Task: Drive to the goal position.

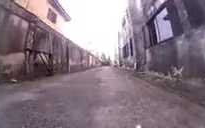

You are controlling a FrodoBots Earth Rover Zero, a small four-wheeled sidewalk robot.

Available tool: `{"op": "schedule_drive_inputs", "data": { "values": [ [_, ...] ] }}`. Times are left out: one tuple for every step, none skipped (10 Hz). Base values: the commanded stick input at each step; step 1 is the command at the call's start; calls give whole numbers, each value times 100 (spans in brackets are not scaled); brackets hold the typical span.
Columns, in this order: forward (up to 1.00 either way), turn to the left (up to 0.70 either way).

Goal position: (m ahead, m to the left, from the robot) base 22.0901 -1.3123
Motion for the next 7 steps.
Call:
{"op": "schedule_drive_inputs", "data": {
  "values": [
    [70, -26],
    [70, -1],
    [70, 0],
    [70, -10],
    [70, -27],
    [70, -32],
    [70, -30]
  ]
}}
